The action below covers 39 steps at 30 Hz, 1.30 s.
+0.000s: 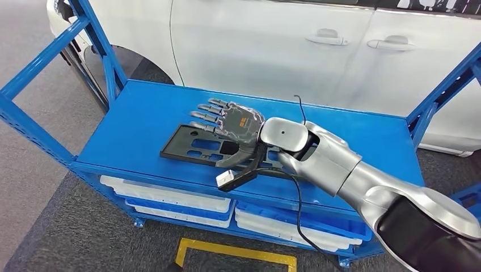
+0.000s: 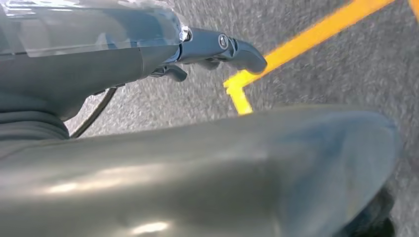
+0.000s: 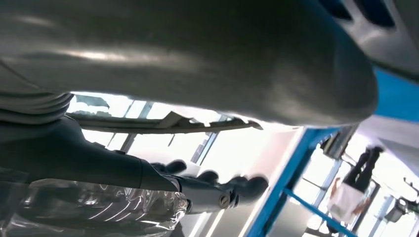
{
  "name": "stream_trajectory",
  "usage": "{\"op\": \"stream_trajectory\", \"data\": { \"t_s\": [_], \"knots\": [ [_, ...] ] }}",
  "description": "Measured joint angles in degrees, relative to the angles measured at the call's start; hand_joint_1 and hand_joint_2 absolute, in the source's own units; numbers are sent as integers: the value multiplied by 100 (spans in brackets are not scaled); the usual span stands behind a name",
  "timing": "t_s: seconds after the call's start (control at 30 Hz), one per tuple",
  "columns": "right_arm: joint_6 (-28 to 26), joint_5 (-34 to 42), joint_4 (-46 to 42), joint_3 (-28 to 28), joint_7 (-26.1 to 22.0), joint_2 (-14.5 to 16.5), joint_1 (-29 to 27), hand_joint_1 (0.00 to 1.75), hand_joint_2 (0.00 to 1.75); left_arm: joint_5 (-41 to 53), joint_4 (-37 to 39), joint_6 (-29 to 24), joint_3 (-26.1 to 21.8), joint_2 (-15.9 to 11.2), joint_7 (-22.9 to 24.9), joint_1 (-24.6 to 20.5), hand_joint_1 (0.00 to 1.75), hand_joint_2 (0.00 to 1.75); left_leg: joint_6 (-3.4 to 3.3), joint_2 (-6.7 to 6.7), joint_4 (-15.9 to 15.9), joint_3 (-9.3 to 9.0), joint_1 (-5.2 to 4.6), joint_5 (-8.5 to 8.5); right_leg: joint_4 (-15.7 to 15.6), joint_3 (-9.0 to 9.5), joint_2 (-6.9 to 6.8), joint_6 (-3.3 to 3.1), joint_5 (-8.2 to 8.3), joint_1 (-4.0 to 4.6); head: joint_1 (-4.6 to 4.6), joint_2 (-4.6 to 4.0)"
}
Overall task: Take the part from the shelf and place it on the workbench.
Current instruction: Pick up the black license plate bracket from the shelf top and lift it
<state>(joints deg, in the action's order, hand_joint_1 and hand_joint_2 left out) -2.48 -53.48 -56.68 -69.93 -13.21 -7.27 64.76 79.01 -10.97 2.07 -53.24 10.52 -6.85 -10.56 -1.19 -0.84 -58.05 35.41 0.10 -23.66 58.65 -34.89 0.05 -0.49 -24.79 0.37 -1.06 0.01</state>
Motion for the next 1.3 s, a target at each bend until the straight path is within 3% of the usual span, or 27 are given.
{"op": "stream_trajectory", "data": {
  "t_s": [0.07,0.13,0.23,0.3,0.33,0.43,0.5,0.6,0.67,0.73,0.8,0.83,0.87,0.9,0.97,1.03,1.13,1.2,1.27,1.3],
  "knots": [
    [-10,-23,39,-16,0,-2,-2,0,0,-3,-1,1,2,0,-1,-13,0,0,61,11,11,8,1,-7,-115,42,2,-15,-21,-11,1,-1],
    [1,-20,95,-27,-16,-1,-3,0,0,-16,-1,-2,5,-2,-15,-12,0,0,123,28,-152,54,-2,-128,-187,109,-1,-50,0,-58,0,0],
    [15,12,221,-62,-22,-9,-78,0,0,-35,-1,-1,6,-8,-58,-1,0,0,201,39,-1149,503,37,-592,-221,179,-16,-88,-10,-74,-1,-1],
    [-35,39,358,-59,10,-46,-216,0,0,-37,-1,14,6,-15,-69,24,0,0,235,42,-1573,739,64,-666,-214,198,-18,-85,-29,-73,-1,-1],
    [-80,44,444,-46,17,-74,-288,0,0,-37,-1,20,7,-21,-71,36,0,0,243,44,-1460,698,74,-539,-204,208,-17,-74,-42,-76,-1,-1],
    [-196,42,658,0,-4,-158,-423,0,0,-35,-1,23,14,-40,-72,44,0,0,224,49,-371,179,87,-32,-136,224,-4,-11,-115,-77,0,-1],
    [-230,42,780,32,5,-185,-471,0,0,-33,-1,28,26,-45,-73,40,0,0,165,44,-48,19,69,6,-107,201,11,46,-139,-61,0,0],
    [-352,60,1010,172,58,-213,-608,0,0,-31,-2,32,45,-47,-76,40,0,0,54,34,-13,1,63,6,-82,196,9,141,-181,-67,1,0],
    [-491,64,1170,325,78,-241,-706,0,0,-37,-1,32,55,-46,-78,35,0,0,-10,36,29,-28,77,15,263,38,7,200,-386,-83,1,-1],
    [-589,48,1341,455,72,-261,-816,0,0,-54,-1,28,60,-47,-78,30,0,0,-46,39,34,-38,74,7,996,-347,6,235,-698,-95,1,-1],
    [-633,21,1493,543,61,-277,-953,0,0,-85,-1,18,61,-48,-80,38,0,0,-62,34,26,-43,65,-5,1503,-659,6,246,-793,-105,1,-1],
    [-650,6,1555,593,68,-286,-1010,0,0,-101,-1,13,61,-49,-83,46,0,0,-63,28,18,-47,61,-13,1456,-673,6,239,-684,-109,1,-1],
    [-664,-8,1602,648,85,-290,-1048,0,0,-115,-1,9,61,-49,-88,53,0,0,-59,22,9,-54,57,-23,1204,-584,6,223,-493,-110,1,-1],
    [-686,-23,1642,713,112,-293,-1067,0,0,-125,-1,7,61,-49,-95,59,0,0,-48,19,-2,-62,53,-36,797,-412,6,198,-262,-108,1,-1],
    [-733,-52,1690,822,166,-299,-1082,0,0,-137,-1,5,61,-48,-107,62,0,0,-6,20,-24,-64,29,-64,135,-120,4,151,2,-80,1,-1],
    [-768,-93,1723,909,215,-316,-1137,0,0,-147,-1,5,61,-48,-116,68,0,0,47,24,-20,-70,21,-74,-56,-35,5,114,24,-44,0,0],
    [-805,-135,1736,1017,243,-341,-1237,0,0,-160,-2,8,61,-53,-123,84,0,0,132,31,-91,-56,26,-152,-118,3,-4,23,54,-81,0,-1],
    [-826,-140,1739,1067,245,-345,-1262,0,0,-164,-3,10,61,-56,-124,91,0,0,176,40,-599,166,39,-449,-150,28,-15,-30,66,-103,-1,-1],
    [-832,-140,1744,1093,248,-349,-1299,0,0,-166,-3,10,61,-57,-124,106,0,0,208,41,-1378,530,51,-786,-149,30,-14,-49,62,-98,-1,-1],
    [-832,-140,1746,1097,247,-349,-1326,0,0,-166,-3,10,61,-57,-124,115,0,0,218,42,-1615,648,54,-838,-147,33,-12,-50,60,-96,-1,-1]
  ]
}}
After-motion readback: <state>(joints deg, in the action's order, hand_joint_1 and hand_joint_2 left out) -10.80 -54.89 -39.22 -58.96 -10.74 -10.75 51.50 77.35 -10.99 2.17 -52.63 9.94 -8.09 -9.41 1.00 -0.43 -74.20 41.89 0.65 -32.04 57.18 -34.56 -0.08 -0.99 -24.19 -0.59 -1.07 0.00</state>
